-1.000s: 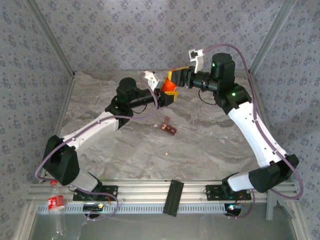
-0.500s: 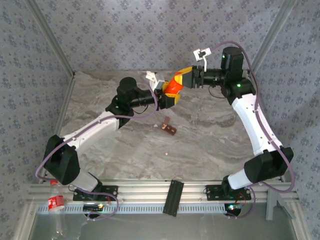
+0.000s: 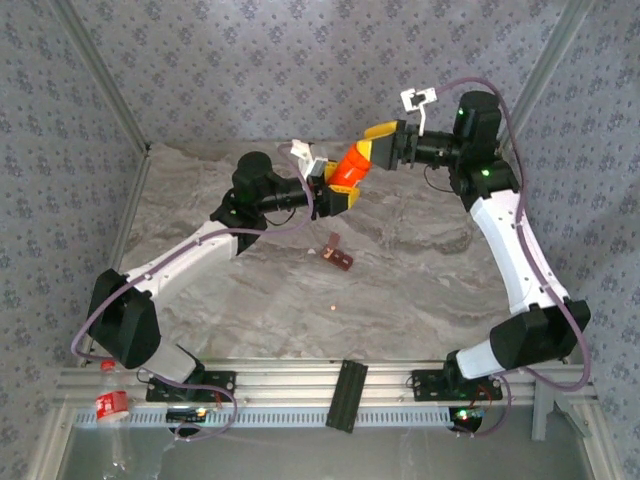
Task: Sort the pills into containers
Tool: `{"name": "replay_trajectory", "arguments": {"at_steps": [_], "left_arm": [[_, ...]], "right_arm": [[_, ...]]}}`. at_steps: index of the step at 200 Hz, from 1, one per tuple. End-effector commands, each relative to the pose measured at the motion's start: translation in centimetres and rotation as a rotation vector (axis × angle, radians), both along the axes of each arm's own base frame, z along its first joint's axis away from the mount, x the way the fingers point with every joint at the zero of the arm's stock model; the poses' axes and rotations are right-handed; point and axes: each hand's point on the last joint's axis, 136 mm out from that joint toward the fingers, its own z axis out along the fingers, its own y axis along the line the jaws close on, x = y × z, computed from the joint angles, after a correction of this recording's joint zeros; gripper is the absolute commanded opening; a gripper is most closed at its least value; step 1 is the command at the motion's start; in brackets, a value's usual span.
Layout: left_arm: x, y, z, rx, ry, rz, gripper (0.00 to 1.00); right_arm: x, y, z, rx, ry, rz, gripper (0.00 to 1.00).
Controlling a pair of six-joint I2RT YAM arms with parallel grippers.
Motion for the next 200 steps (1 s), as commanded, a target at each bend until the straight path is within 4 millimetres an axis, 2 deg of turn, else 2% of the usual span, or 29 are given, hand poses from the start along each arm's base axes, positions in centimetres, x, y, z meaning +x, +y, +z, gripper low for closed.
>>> {"name": "replay_trajectory", "arguments": {"at_steps": [1, 19, 50, 67, 90, 123, 155, 175, 200], "left_arm": [[1.9, 1.5, 0.4, 0.043, -0.132, 0.211, 0.0], [3.0, 1.7, -0.7, 0.097, -0.187, 0.312, 0.0], [3.7, 1.0, -1.9, 0.175, -0.257, 0.382, 0.0], [3.6, 0.6, -2.1, 0.182, -0.261, 0.381, 0.0], [3.5, 0.5, -2.0, 0.182, -0.269, 0.388, 0.0], [3.8, 0.4, -2.0, 0.189, -0.277, 0.405, 0.0], [3.9, 0.2, -1.9, 0.188, -0.281, 0.407, 0.0], [4.0, 0.1, -1.9, 0.189, -0.281, 0.407, 0.0], [4.1, 0.0, -1.9, 0.189, -0.281, 0.405, 0.0]], "right_arm": [[2.1, -2.4, 2.2, 0.043, 0.102, -0.276, 0.88], [2.9, -2.1, 1.1, 0.044, 0.225, -0.359, 0.89], [2.4, -0.4, -0.9, -0.055, 0.261, -0.456, 0.9], [2.6, -0.3, -2.1, -0.123, 0.271, -0.518, 0.9], [3.1, -1.1, -4.1, -0.22, 0.295, -0.623, 0.91], [3.1, -1.0, -5.6, -0.231, 0.343, -0.626, 0.9], [2.6, 0.0, -6.8, -0.213, 0.394, -0.572, 0.84], [2.7, 0.6, -6.5, -0.182, 0.391, -0.546, 0.81], [2.5, 1.0, -7.0, -0.172, 0.405, -0.525, 0.71]]}}
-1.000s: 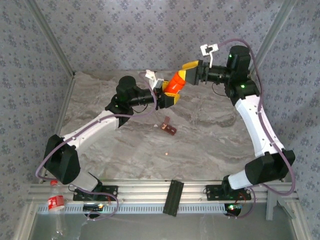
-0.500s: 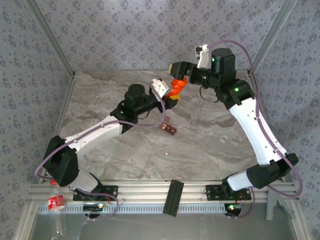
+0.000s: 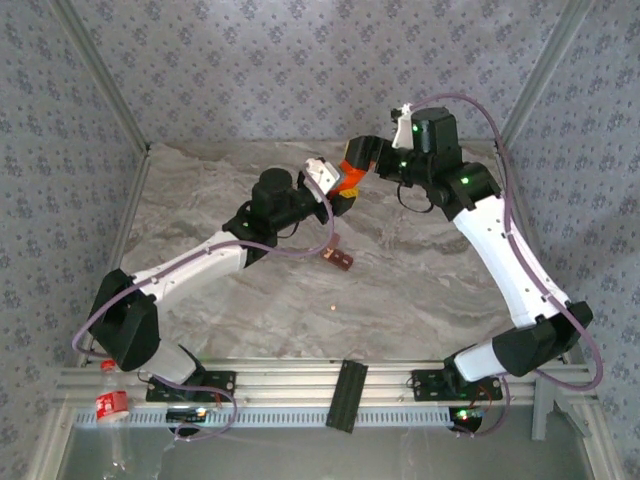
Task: Sort the pills into containers
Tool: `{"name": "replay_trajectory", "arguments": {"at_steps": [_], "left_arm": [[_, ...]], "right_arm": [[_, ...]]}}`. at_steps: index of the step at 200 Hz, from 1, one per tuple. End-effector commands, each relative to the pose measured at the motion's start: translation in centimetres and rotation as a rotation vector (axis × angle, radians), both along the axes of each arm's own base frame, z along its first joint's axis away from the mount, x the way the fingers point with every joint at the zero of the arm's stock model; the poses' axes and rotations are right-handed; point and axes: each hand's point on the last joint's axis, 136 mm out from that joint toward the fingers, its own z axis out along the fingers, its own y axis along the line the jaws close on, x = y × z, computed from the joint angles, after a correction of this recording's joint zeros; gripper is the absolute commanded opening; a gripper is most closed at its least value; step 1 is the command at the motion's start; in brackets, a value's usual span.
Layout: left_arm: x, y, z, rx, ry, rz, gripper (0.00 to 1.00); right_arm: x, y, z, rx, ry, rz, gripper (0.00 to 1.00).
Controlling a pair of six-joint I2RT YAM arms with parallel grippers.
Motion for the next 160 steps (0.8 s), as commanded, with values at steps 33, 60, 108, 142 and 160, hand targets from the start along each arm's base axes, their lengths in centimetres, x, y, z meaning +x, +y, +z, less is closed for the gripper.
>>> {"name": "replay_trajectory", "arguments": {"at_steps": [33, 60, 108, 142, 160], "left_arm": [[0.1, -0.4, 2.6, -0.039, -0.062, -0.001, 0.0], [0.0, -0.3, 2.7, -0.048, -0.061, -0.001, 0.0], [-1.1, 0.9, 4.5, -0.211, 0.01, -0.068, 0.0], [-2.4, 1.6, 6.2, -0.353, 0.077, -0.185, 0.0], [-3.0, 1.4, 6.4, -0.371, 0.101, -0.231, 0.0]], "right_arm": [[-0.5, 1.0, 0.0, 0.054, 0.002, 0.038, 0.46], [-0.7, 1.0, 0.3, 0.064, -0.013, 0.067, 0.35], [0.6, -1.2, 4.3, 0.202, -0.207, 0.195, 0.24], [0.2, -1.0, 6.4, 0.261, -0.331, 0.423, 0.22], [-0.5, -0.4, 6.5, 0.258, -0.346, 0.507, 0.21]]}}
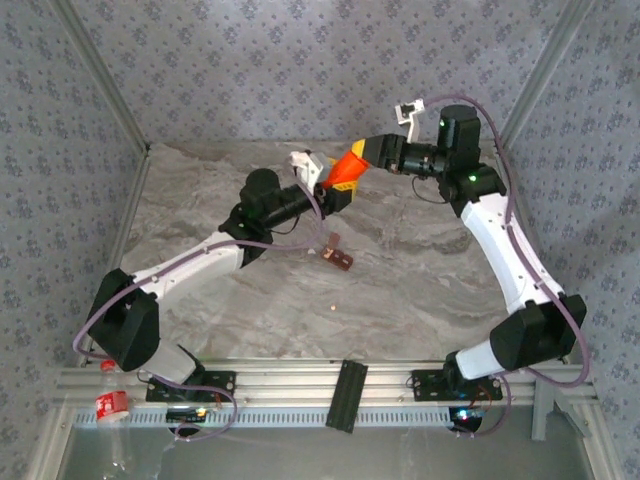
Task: Sort the pills into containers
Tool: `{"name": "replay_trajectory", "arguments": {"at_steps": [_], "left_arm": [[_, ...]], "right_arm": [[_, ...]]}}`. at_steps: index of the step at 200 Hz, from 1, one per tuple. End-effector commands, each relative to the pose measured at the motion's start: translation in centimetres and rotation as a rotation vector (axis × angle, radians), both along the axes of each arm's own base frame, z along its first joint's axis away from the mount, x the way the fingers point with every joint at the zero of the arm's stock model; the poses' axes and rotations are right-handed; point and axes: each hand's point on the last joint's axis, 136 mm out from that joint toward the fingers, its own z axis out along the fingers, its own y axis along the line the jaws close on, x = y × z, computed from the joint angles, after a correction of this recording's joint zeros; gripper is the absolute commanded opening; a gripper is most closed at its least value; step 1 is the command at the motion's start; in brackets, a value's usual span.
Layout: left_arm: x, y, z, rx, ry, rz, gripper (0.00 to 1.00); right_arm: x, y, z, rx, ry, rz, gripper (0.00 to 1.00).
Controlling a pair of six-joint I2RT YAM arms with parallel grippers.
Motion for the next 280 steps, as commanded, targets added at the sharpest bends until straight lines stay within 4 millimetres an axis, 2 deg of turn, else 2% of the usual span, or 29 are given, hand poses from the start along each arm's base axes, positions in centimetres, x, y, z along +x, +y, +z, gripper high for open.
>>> {"name": "replay_trajectory", "arguments": {"at_steps": [1, 26, 39, 59, 114, 162, 240, 250, 270, 280], "left_arm": [[-2.2, 0.8, 3.4, -0.129, 0.02, -0.114, 0.0], [-2.4, 0.6, 3.0, -0.127, 0.037, -0.135, 0.0], [-2.0, 0.4, 2.5, -0.103, 0.046, -0.124, 0.0], [-1.1, 0.2, 1.5, -0.044, 0.073, -0.093, 0.0], [0.3, -0.2, -0.7, 0.072, 0.089, -0.049, 0.25], [0.9, -0.5, -1.1, 0.103, 0.083, -0.039, 0.26], [1.3, -0.8, -0.4, 0.073, 0.071, -0.028, 0.24], [1.3, -0.7, -0.2, 0.063, 0.065, -0.024, 0.18], [1.4, -0.6, 0.3, 0.031, 0.056, -0.012, 0.01], [1.3, -0.5, 0.5, 0.019, 0.052, -0.012, 0.0]], "right_arm": [[-0.5, -0.5, 4.7, 0.042, -0.245, 0.117, 0.21], [-2.9, 0.9, 5.7, 0.05, -0.321, 0.239, 0.19], [-3.4, 1.3, 6.3, 0.033, -0.341, 0.231, 0.18], [-3.4, 1.6, 5.8, -0.043, -0.334, 0.18, 0.17], [-4.3, 2.5, 4.7, -0.198, -0.341, 0.102, 0.16], [-5.6, 4.5, 3.0, -0.322, -0.342, 0.125, 0.16], [-6.6, 6.7, 0.8, -0.401, -0.33, 0.176, 0.13], [-6.5, 6.8, 0.5, -0.4, -0.317, 0.177, 0.12], [-6.5, 6.9, 0.0, -0.39, -0.283, 0.182, 0.1], [-6.5, 7.0, 0.1, -0.372, -0.269, 0.181, 0.08]]}}
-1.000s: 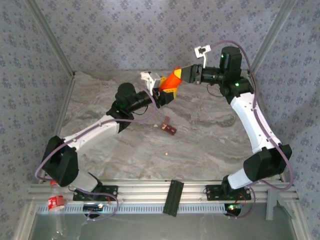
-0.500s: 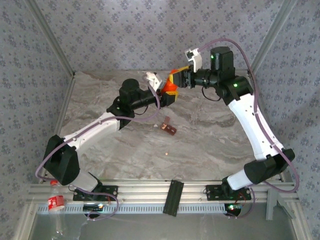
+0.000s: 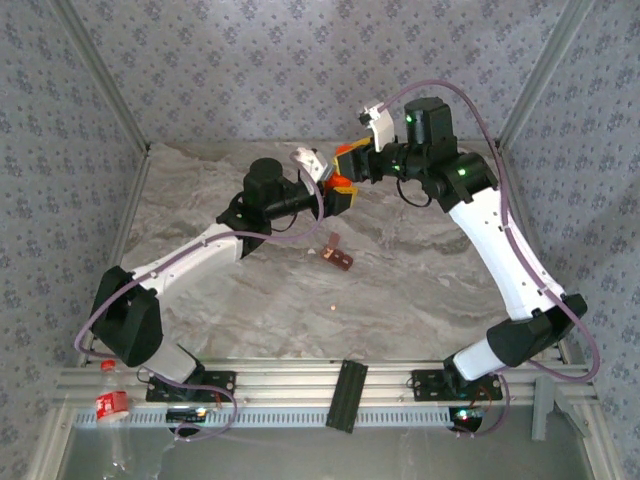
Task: Sort the pills into containers
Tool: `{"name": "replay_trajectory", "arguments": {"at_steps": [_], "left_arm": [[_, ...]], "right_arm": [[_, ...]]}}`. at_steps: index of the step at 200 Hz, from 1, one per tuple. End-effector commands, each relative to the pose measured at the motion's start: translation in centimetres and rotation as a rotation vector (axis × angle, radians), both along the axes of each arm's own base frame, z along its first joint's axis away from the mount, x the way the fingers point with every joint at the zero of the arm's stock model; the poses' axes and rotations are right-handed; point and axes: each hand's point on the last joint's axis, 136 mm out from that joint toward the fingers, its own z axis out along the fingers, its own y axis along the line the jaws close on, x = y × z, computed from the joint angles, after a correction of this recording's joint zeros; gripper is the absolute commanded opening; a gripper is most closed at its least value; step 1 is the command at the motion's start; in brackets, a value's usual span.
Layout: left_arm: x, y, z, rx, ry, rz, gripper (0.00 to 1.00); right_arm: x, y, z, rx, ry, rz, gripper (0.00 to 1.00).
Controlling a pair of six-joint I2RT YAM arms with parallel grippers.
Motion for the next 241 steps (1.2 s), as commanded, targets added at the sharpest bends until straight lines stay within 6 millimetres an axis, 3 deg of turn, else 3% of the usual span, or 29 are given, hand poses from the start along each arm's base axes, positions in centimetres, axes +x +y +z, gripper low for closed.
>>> {"name": "replay_trajectory", "arguments": {"at_steps": [1, 32, 62, 79, 119, 152, 165, 186, 241], "left_arm": [[1.4, 0.4, 2.6, -0.093, -0.037, 0.078, 0.0], [0.9, 0.7, 3.1, -0.126, -0.059, 0.068, 0.0], [0.2, 1.0, 3.5, -0.175, -0.06, 0.037, 0.0], [0.2, 1.1, 3.4, -0.178, -0.054, 0.035, 0.0], [0.4, 1.2, 3.1, -0.166, -0.049, 0.042, 0.0], [0.7, 0.9, 2.9, -0.085, -0.032, 0.044, 0.0], [0.8, 0.5, 2.7, -0.033, -0.03, 0.035, 0.18], [1.1, 0.4, 2.4, -0.007, -0.038, 0.038, 0.29], [1.3, 0.6, 2.5, -0.008, -0.05, 0.056, 0.37]], "right_arm": [[-3.9, 3.2, -0.6, 0.055, 0.122, 0.169, 0.08], [-3.3, 2.7, 0.8, 0.172, 0.142, 0.197, 0.05], [-2.1, 0.8, 3.5, 0.355, 0.144, 0.264, 0.05], [-1.2, -0.2, 4.0, 0.406, 0.166, 0.29, 0.05], [-1.4, 0.2, 5.2, 0.438, 0.161, 0.327, 0.05], [-2.4, 1.3, 2.6, 0.239, 0.136, 0.271, 0.05], [-2.5, 1.5, 1.4, 0.152, 0.127, 0.238, 0.05], [-2.5, 1.9, 0.2, 0.054, 0.113, 0.207, 0.04], [-2.9, 2.8, -1.5, -0.08, 0.104, 0.184, 0.03]]}}
